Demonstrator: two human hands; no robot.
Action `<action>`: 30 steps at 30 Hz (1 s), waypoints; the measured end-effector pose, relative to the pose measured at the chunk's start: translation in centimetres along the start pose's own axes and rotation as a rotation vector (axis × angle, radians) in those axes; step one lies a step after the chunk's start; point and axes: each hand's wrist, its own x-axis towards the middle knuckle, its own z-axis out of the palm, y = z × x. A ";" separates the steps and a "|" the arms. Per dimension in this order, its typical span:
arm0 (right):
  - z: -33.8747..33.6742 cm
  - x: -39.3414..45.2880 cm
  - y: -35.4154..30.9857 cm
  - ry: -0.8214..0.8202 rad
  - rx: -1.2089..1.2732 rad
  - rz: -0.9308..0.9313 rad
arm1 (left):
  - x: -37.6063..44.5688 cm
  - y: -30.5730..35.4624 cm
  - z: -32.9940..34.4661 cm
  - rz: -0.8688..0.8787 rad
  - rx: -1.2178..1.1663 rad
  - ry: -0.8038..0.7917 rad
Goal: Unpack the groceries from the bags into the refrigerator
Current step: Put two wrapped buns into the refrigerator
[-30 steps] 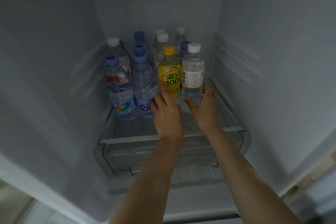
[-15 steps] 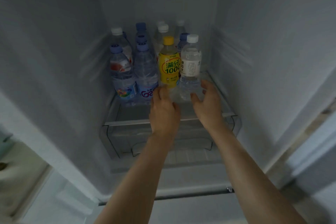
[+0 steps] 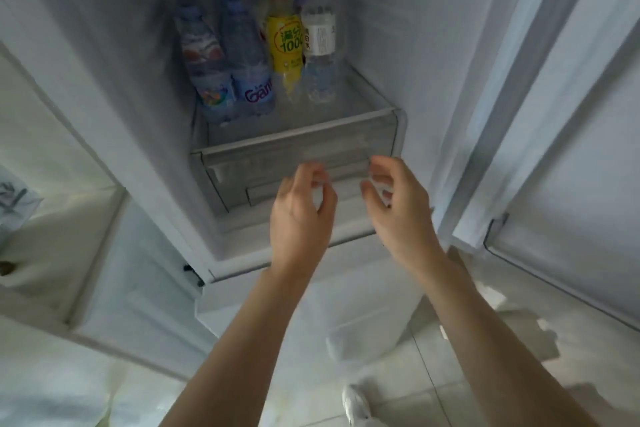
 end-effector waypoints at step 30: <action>-30.3 -52.4 7.4 0.212 -0.281 0.819 | -45.8 20.2 8.8 0.101 -0.126 -1.080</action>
